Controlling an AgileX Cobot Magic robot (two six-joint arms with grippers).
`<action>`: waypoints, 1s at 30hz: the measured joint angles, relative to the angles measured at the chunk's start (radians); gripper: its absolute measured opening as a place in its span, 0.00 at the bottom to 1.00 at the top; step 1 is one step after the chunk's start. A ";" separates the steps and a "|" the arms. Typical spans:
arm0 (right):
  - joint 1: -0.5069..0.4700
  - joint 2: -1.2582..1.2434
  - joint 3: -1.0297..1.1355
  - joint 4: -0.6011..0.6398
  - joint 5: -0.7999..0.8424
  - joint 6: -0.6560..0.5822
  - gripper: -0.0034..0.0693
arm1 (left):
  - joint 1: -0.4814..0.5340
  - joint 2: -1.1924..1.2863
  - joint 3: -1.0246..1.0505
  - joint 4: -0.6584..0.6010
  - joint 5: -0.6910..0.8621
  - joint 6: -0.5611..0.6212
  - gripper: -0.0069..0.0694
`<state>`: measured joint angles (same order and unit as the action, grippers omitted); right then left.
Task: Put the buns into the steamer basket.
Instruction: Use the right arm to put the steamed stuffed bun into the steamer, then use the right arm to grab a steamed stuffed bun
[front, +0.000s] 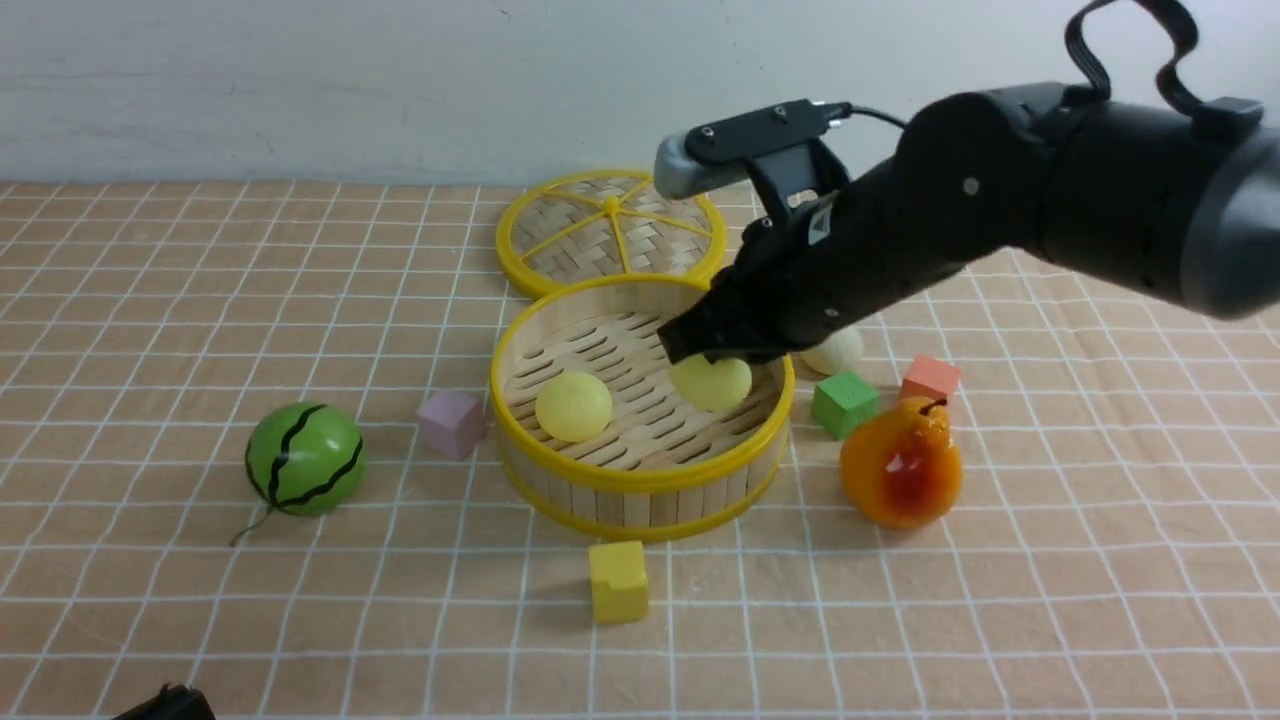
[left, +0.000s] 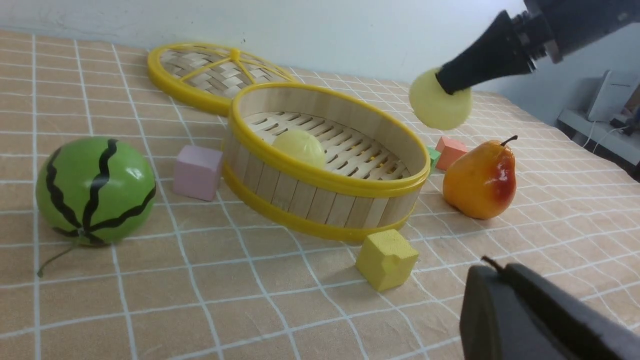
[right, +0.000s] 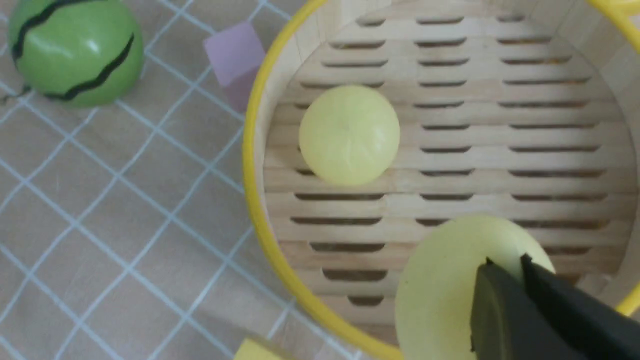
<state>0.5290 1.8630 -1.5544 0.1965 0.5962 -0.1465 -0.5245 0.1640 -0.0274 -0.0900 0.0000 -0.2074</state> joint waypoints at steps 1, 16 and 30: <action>-0.001 0.033 -0.021 0.000 -0.004 -0.001 0.06 | 0.000 0.000 0.000 0.000 0.000 0.000 0.10; -0.001 0.222 -0.122 0.004 -0.021 -0.003 0.58 | 0.000 0.000 0.000 0.000 0.000 0.000 0.11; -0.230 0.131 -0.146 -0.155 0.159 0.147 0.59 | 0.000 0.000 0.000 0.000 0.000 0.000 0.12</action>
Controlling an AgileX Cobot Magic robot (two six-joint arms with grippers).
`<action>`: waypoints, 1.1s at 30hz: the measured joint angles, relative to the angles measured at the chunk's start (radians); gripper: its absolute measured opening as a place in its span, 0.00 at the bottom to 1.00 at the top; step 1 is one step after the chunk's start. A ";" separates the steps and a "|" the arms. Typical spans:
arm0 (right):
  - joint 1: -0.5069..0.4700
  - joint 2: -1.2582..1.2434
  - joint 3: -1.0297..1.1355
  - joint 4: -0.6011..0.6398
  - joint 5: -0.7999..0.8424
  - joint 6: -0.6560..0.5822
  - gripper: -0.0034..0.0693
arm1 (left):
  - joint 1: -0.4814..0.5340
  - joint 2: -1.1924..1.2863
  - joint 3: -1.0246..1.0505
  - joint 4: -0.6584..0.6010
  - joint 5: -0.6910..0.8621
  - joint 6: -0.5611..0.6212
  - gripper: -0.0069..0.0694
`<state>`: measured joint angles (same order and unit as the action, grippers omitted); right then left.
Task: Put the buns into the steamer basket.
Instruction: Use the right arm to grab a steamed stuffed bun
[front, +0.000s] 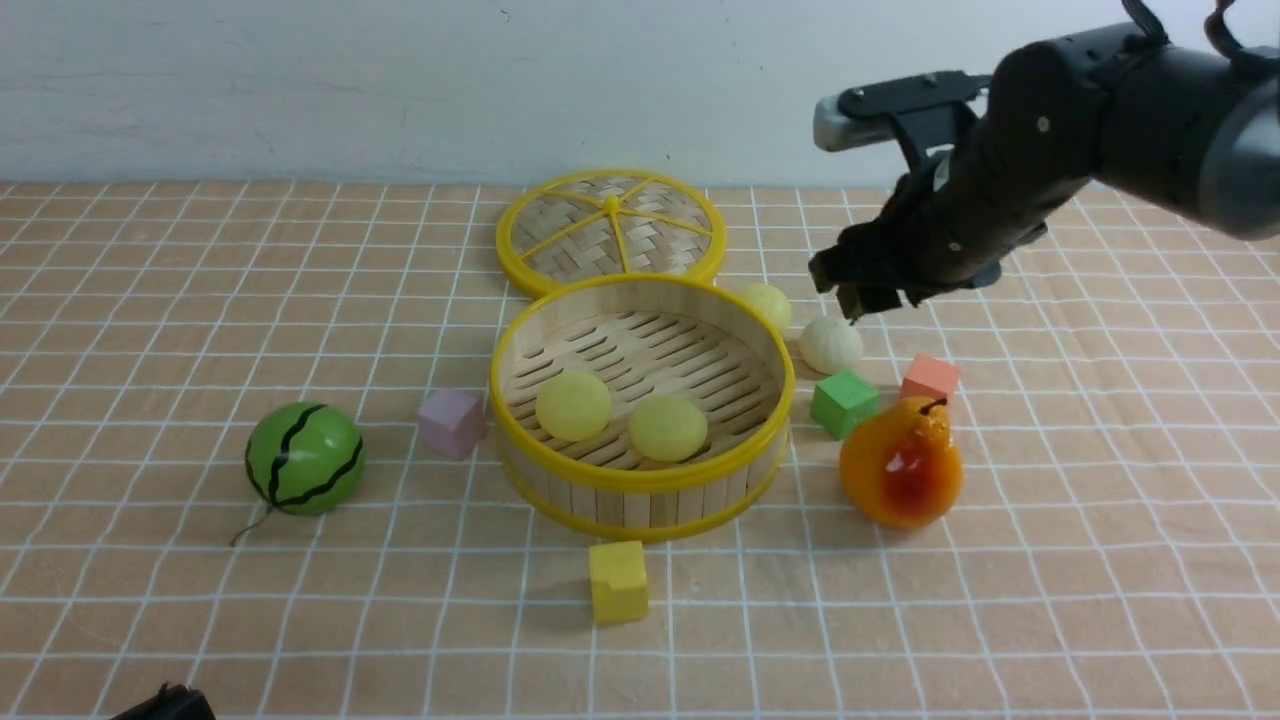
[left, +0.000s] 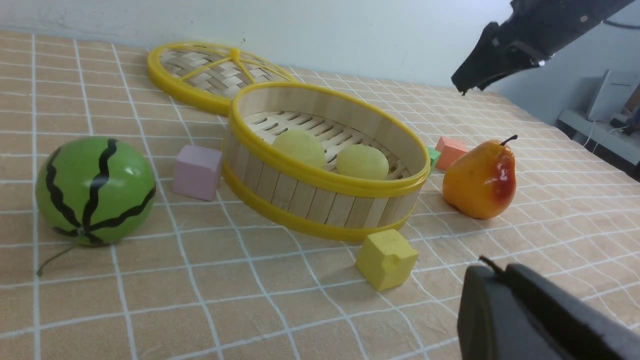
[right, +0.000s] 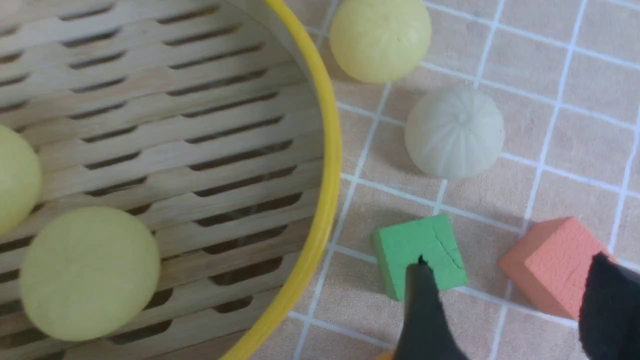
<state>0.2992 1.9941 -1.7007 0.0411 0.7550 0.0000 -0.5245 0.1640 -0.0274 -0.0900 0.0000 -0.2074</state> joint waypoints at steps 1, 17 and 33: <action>-0.005 0.018 -0.008 0.014 0.000 -0.010 0.59 | 0.000 0.000 0.000 0.000 0.000 0.000 0.12; -0.047 0.299 -0.287 0.063 -0.039 -0.048 0.57 | 0.000 0.000 0.000 0.000 0.006 0.000 0.14; -0.050 0.348 -0.301 0.071 -0.097 -0.067 0.08 | 0.000 0.000 0.000 0.000 0.010 0.000 0.16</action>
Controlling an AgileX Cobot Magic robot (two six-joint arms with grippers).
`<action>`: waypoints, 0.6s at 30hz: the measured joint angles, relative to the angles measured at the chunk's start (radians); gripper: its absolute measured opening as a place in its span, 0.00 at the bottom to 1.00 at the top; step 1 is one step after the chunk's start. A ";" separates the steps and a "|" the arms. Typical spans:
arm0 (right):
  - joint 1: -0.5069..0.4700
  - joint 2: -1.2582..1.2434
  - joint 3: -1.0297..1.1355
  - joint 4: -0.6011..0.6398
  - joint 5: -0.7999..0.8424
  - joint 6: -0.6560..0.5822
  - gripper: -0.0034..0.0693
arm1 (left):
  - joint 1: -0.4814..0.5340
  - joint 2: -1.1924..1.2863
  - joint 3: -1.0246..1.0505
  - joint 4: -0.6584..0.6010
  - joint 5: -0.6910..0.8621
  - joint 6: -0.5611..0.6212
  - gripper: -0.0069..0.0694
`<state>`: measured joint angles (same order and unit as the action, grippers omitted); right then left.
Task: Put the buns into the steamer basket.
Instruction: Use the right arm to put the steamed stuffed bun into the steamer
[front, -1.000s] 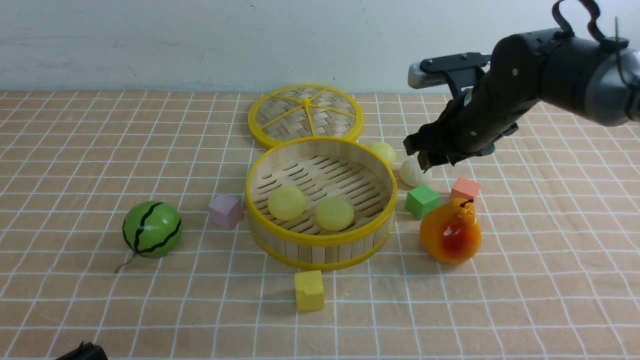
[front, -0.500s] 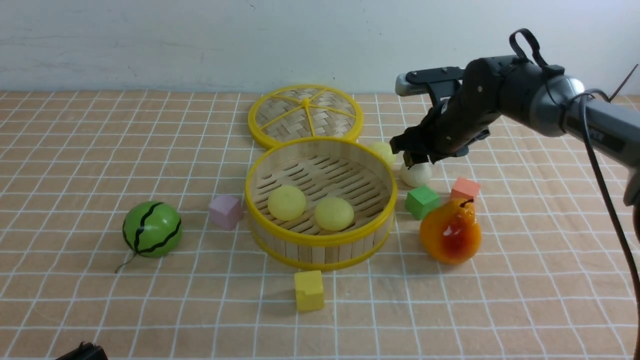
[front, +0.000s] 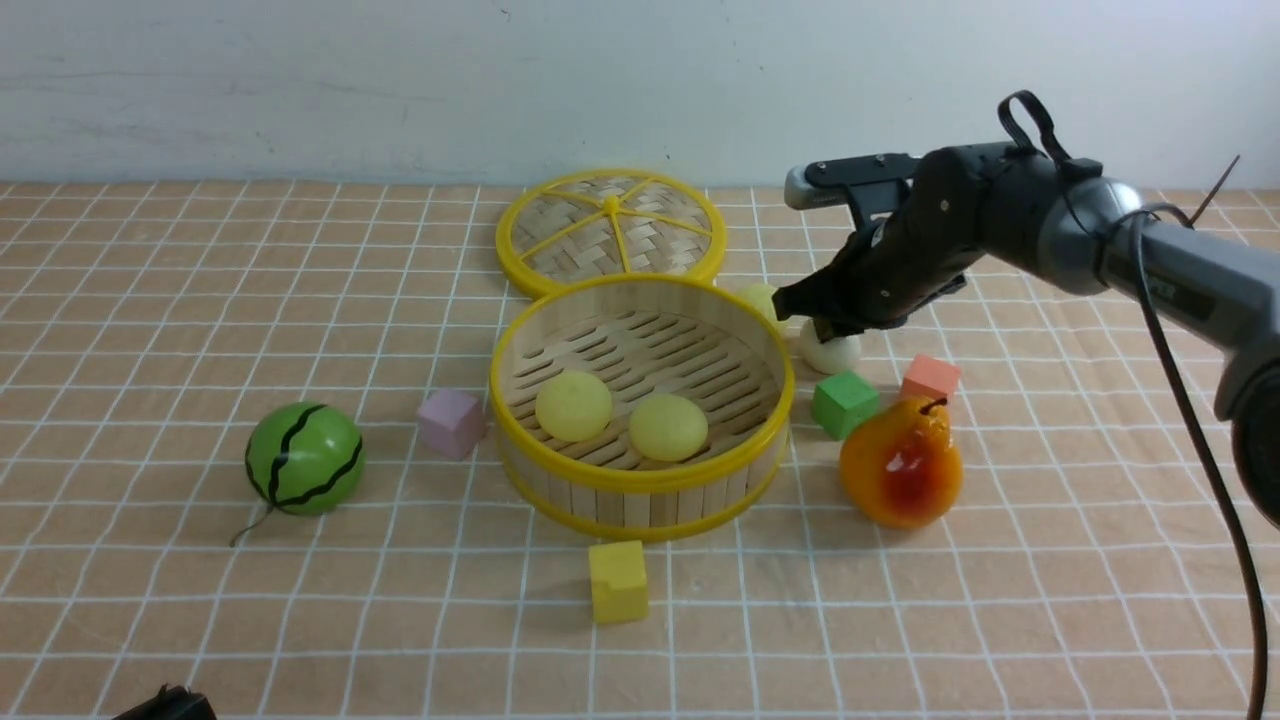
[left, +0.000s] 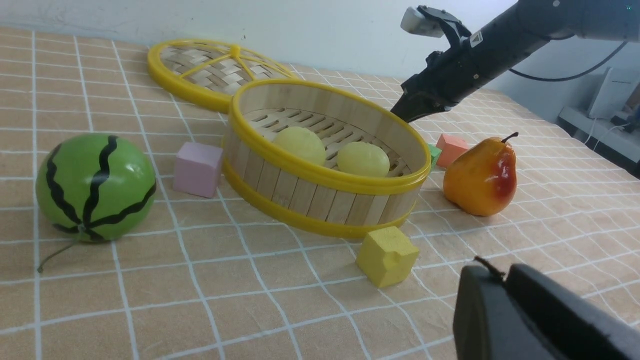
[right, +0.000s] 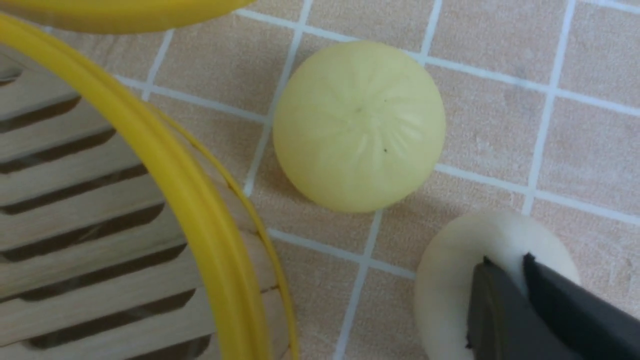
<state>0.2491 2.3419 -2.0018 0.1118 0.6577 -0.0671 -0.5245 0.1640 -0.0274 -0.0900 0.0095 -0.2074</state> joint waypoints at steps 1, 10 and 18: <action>0.000 -0.003 0.000 0.000 0.000 -0.002 0.07 | 0.000 0.000 0.000 0.000 0.000 0.000 0.16; 0.006 -0.146 0.000 0.049 0.096 -0.045 0.06 | 0.000 0.000 0.000 0.000 0.000 0.000 0.18; 0.077 -0.175 -0.004 0.269 0.154 -0.210 0.06 | 0.000 0.000 0.000 0.000 0.000 0.000 0.19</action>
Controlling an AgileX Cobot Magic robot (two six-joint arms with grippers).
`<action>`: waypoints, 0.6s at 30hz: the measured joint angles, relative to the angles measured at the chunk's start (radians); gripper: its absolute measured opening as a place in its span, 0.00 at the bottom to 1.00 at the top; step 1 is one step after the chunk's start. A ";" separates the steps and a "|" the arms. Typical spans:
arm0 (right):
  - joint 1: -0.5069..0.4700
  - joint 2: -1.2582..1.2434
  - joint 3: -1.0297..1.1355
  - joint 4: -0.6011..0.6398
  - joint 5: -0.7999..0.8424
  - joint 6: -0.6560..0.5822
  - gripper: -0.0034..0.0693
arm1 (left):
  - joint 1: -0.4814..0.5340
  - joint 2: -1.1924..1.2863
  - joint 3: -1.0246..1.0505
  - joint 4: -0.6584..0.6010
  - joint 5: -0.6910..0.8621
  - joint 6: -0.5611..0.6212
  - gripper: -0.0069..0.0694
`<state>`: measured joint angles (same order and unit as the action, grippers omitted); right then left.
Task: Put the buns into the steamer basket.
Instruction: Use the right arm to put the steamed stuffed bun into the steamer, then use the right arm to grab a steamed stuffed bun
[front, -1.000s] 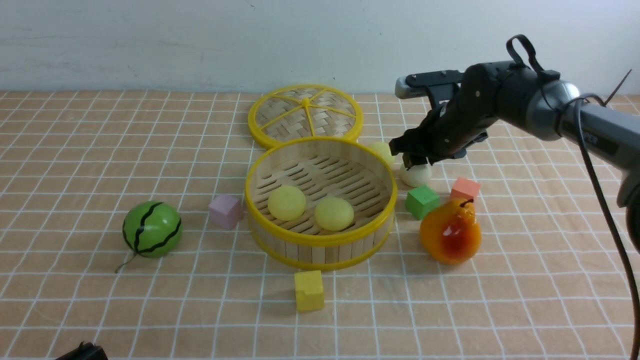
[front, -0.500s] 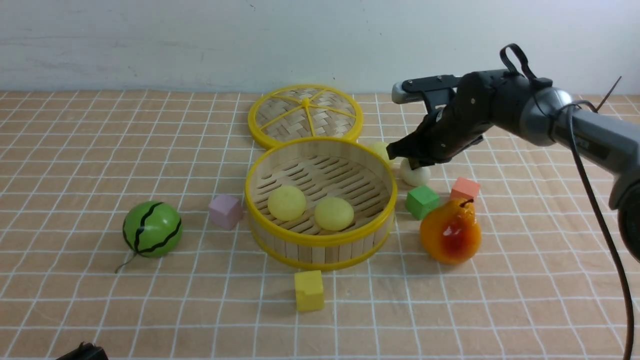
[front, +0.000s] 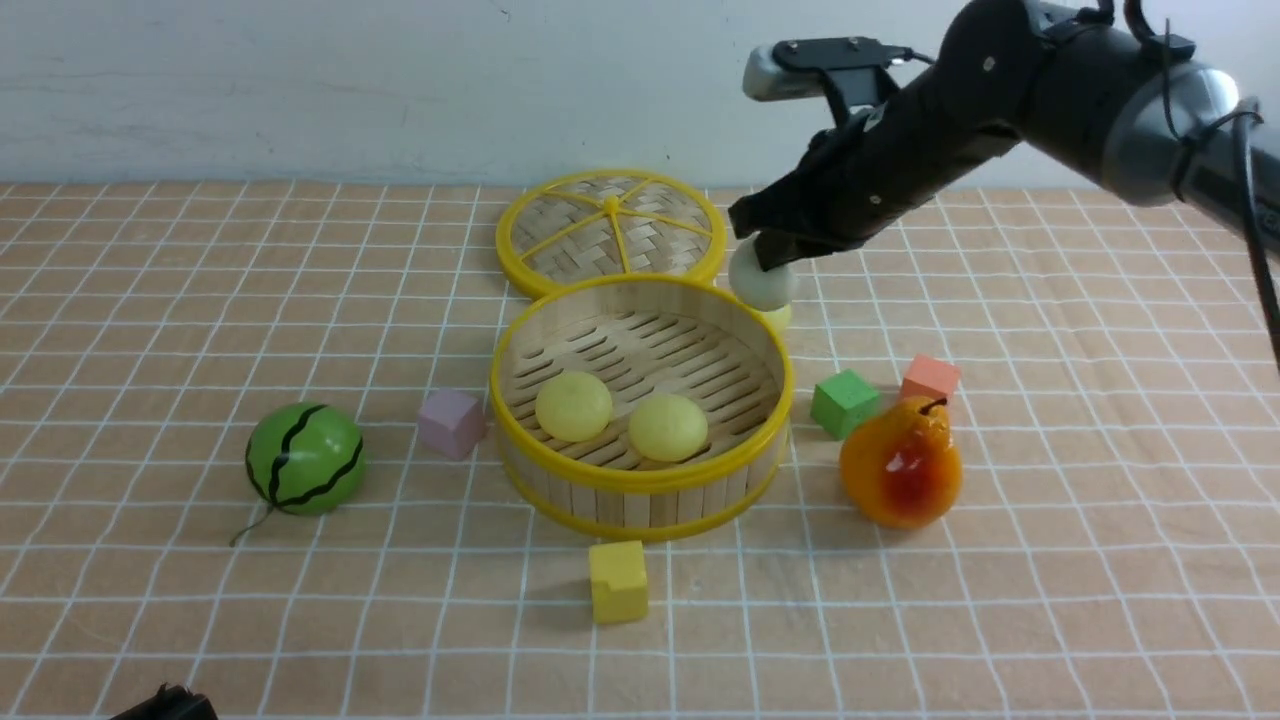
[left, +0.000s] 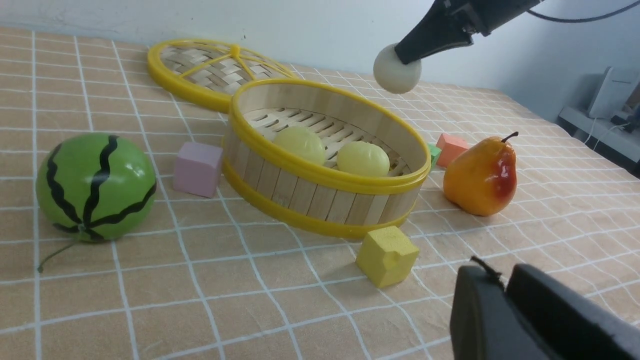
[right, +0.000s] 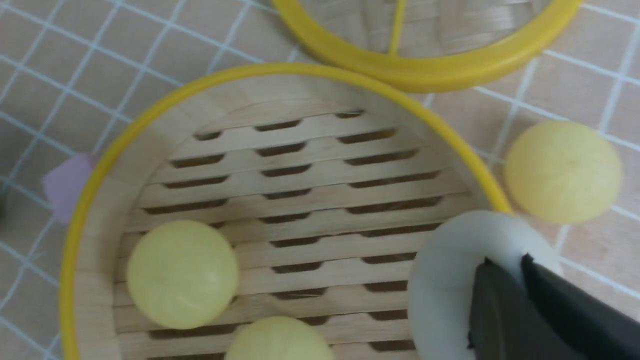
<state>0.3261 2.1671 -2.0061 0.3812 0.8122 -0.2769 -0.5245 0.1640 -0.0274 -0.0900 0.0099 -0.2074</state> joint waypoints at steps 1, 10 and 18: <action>0.004 0.005 0.000 0.004 -0.002 -0.001 0.06 | 0.000 0.000 0.000 0.000 0.000 0.000 0.19; 0.035 0.112 0.000 0.025 -0.045 -0.005 0.20 | 0.000 0.000 0.000 0.000 0.000 0.000 0.19; 0.036 0.087 0.000 0.015 -0.045 0.005 0.64 | 0.000 0.000 0.000 0.000 0.000 0.000 0.20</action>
<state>0.3619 2.2545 -2.0061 0.3965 0.7676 -0.2724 -0.5245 0.1640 -0.0274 -0.0900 0.0099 -0.2074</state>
